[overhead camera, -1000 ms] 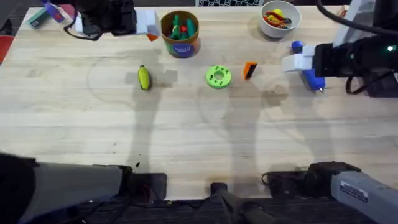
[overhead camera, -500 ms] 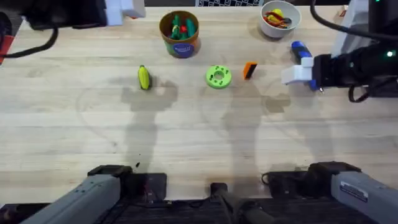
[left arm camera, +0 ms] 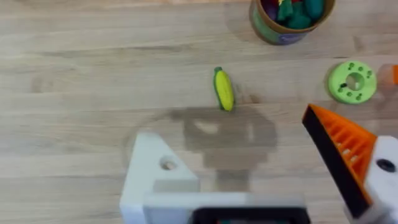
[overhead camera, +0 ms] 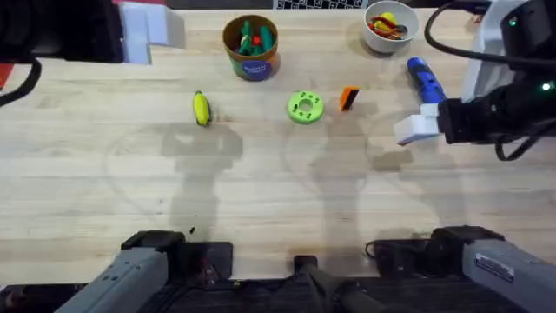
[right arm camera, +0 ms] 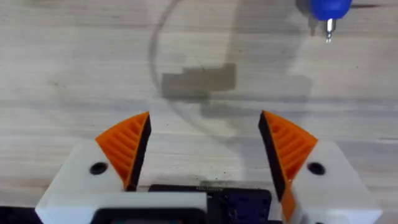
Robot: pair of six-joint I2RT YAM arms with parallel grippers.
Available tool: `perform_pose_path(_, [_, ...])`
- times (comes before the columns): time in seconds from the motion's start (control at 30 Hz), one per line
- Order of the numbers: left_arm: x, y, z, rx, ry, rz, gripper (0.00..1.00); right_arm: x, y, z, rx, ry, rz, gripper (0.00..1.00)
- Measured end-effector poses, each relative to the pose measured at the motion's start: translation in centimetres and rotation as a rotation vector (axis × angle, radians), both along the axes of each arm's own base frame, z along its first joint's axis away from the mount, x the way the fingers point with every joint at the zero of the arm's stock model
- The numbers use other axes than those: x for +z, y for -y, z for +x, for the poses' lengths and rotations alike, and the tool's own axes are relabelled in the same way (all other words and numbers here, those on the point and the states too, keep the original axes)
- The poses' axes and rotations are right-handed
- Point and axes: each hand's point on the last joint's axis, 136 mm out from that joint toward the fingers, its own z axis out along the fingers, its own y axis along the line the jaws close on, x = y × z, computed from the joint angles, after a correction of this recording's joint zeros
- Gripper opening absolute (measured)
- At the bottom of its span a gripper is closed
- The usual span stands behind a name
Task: Pick up the gripper from the table and insert it into the empty holder that is missing its gripper. Then pick up a screw, insert it into the mounting hole, and use the screwdriver to tighten it. Finally, clean up the table by picking up the vegetable and placing it into the bucket.
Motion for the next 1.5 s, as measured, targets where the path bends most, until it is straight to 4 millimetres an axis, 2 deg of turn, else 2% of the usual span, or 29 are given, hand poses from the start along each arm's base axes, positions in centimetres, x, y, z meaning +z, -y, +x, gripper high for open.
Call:
perform_pose_path(0.1, [0.0, -0.2, 0.3, -0.013, 0.011, 0.03, 0.985, 0.0, 0.0, -0.2, 0.0, -0.009, 0.0, 0.991])
perform_pose_path(0.23, [-0.1, -0.1, 2.1, -0.039, 0.083, 0.055, 0.985, 0.0, 0.0, -0.2, 0.0, -0.01, 0.0, 0.991])
perform_pose_path(0.33, [-0.6, 0.6, 3.4, -0.098, 0.193, 0.069, 0.985, 0.0, 0.0, -0.2, 0.0, -0.01, 0.0, 0.991])
perform_pose_path(0.4, [-1.0, 1.3, 3.5, -0.144, 0.291, 0.066, 0.985, 0.0, 0.0, -0.2, 0.0, -0.01, 0.0, 0.988])
perform_pose_path(0.6, [-1.4, 3.7, 1.6, -0.276, 0.61, 0.034, 0.985, 0.0, 0.0, -0.2, 0.0, -0.01, 0.0, 0.992])
perform_pose_path(0.9, [-6.1, 8.2, -2.4, -0.534, 0.851, -0.083, 0.986, -0.1, 0.0, -0.2, 0.0, -0.01, 0.0, 0.991])
perform_pose_path(1.03, [-7.6, 8.9, -4.1, -0.558, 0.886, -0.16, 0.986, -0.1, 0.0, -0.2, 0.0, -0.01, 0.0, 0.991])
perform_pose_path(1.2, [-7.7, 9.2, -5.4, -0.568, 0.949, -0.205, 0.985, 0.0, 0.0, -0.2, 0.0, -0.01, 0.0, 0.992])
perform_pose_path(1.5, [-9.0, 9.3, -5.3, -0.537, 0.954, -0.323, 0.985, 0.0, 0.0, -0.2, 0.0, -0.01, 0.0, 0.992])
